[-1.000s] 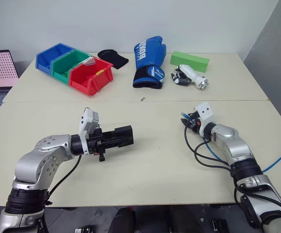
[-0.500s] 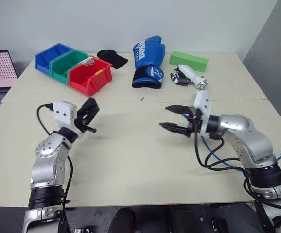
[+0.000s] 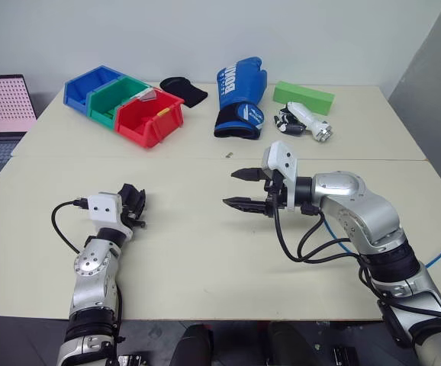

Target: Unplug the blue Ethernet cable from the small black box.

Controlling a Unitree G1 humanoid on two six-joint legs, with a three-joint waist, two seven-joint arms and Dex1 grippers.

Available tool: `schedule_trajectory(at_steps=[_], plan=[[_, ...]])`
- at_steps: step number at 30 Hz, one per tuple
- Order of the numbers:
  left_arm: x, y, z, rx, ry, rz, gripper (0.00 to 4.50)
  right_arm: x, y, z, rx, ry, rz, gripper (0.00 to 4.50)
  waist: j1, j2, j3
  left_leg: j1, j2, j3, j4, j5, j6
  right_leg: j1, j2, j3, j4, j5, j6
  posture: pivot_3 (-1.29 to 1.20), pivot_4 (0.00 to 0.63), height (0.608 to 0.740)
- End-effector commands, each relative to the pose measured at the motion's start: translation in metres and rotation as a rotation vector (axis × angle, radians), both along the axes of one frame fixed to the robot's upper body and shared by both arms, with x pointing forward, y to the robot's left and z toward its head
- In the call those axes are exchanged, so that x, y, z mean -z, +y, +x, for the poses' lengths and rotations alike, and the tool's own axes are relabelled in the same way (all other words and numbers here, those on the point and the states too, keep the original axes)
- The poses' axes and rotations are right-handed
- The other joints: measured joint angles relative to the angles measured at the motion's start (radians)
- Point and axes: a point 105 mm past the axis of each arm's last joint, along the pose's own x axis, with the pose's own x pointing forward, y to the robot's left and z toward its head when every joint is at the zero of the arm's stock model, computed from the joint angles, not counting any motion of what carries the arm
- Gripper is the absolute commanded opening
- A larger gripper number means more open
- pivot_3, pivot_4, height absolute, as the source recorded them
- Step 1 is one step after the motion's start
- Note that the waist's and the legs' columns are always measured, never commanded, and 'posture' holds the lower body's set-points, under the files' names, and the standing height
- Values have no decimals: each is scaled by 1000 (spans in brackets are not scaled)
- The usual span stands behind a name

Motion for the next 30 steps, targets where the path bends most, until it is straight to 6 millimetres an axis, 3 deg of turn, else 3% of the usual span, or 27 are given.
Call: schedule_trajectory(at_steps=[1,7,13,18,24,30], plan=[[-5,3,-5,-4,-32,-16,3145,-9,2,-5,-21,-38,10,3407,0,0,0,0,0,0,0,0,0,0,0,0,0,0,0,0,150,740],[-5,4,-19,-12,23,-29,4324,-2,-3,-6,6,-22,1,3407,-1,0,0,0,1,0,0,0,0,0,0,0,0,0,0,0,150,740],[-11,3,-52,34,133,-14,4324,13,-23,-8,96,64,16,3407,-2,0,0,0,1,0,-1,0,0,0,0,1,0,0,0,0,150,740],[-27,10,-73,104,245,91,4324,20,-57,-3,196,127,20,3407,-1,0,0,0,1,-1,0,0,0,1,0,2,0,0,0,0,150,740],[-68,22,-78,208,276,196,4324,15,-101,6,269,126,-45,3407,0,1,0,1,1,1,-1,0,0,1,2,1,0,0,0,0,150,740],[-85,29,-76,250,266,199,4324,13,-121,10,280,113,-105,3407,-2,1,1,1,1,3,-1,0,0,1,2,1,0,0,0,0,150,740]])
